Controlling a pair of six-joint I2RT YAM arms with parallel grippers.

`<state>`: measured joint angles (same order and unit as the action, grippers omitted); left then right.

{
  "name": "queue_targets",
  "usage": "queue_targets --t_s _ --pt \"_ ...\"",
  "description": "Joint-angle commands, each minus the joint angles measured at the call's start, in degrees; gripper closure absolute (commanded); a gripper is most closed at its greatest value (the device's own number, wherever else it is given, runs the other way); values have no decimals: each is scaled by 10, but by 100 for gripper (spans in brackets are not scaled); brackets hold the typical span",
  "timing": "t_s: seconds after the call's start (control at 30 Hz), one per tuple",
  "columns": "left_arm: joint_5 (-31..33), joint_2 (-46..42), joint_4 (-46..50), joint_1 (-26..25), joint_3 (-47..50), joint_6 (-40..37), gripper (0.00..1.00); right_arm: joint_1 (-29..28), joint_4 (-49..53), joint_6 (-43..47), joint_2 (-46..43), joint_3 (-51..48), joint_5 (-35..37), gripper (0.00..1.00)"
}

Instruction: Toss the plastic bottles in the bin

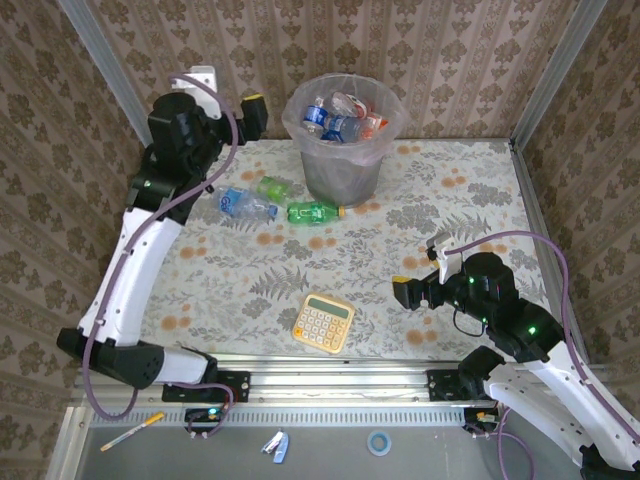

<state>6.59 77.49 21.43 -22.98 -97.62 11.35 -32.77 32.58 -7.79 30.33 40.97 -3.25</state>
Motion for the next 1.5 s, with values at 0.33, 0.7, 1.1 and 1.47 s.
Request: queue_targets --t_s 0.33,0.7,1.1,1.47 --pt "-45 -66 38 93 73 114 0 2 22 -16 -6 3 -1 0" --pt "-92 -74 68 185 140 205 0 2 16 -18 -2 4 -4 0" --pt "-180 -16 6 252 241 284 0 2 12 -24 9 6 -12 0" --pt "-201 53 -72 249 312 341 0 2 17 -22 9 5 -12 0"
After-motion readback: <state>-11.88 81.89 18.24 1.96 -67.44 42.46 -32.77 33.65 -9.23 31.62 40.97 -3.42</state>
